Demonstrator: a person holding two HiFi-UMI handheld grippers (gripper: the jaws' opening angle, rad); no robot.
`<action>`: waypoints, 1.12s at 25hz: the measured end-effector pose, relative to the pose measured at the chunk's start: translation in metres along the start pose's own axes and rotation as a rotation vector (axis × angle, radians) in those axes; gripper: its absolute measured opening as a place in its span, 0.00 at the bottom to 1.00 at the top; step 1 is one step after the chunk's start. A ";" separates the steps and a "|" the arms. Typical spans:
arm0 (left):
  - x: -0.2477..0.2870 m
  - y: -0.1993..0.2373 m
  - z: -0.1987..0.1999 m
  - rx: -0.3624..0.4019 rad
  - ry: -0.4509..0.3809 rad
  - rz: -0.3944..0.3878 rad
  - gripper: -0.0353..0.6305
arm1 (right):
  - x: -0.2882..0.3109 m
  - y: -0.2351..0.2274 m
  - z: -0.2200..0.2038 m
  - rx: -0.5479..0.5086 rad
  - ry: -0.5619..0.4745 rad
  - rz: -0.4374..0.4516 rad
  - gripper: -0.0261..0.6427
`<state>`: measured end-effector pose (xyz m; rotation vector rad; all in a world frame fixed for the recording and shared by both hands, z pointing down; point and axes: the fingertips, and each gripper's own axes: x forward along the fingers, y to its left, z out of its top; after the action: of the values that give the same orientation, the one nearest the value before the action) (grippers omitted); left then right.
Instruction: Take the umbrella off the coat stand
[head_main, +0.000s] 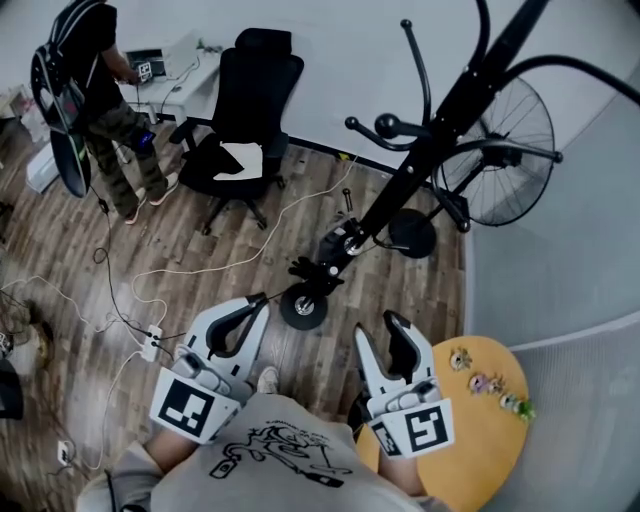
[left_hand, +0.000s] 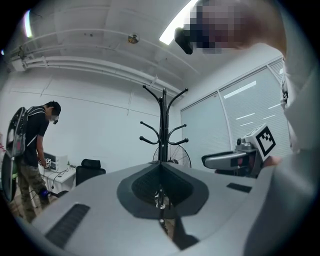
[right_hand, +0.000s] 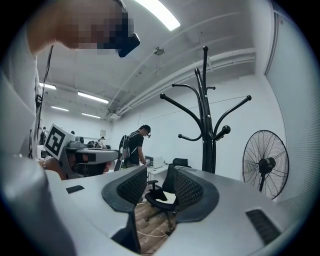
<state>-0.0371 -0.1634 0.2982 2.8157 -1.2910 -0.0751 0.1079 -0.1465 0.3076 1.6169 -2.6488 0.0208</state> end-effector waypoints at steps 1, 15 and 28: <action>0.001 0.004 0.000 -0.001 -0.001 -0.001 0.06 | 0.004 0.001 0.000 -0.001 0.000 -0.001 0.31; 0.010 0.044 -0.011 -0.005 0.022 -0.031 0.06 | 0.043 0.010 -0.008 0.007 0.005 -0.032 0.31; 0.027 0.044 -0.021 -0.021 0.037 -0.056 0.06 | 0.046 -0.004 -0.018 0.013 0.031 -0.064 0.31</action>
<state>-0.0516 -0.2118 0.3211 2.8217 -1.1978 -0.0378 0.0913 -0.1887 0.3273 1.6904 -2.5775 0.0613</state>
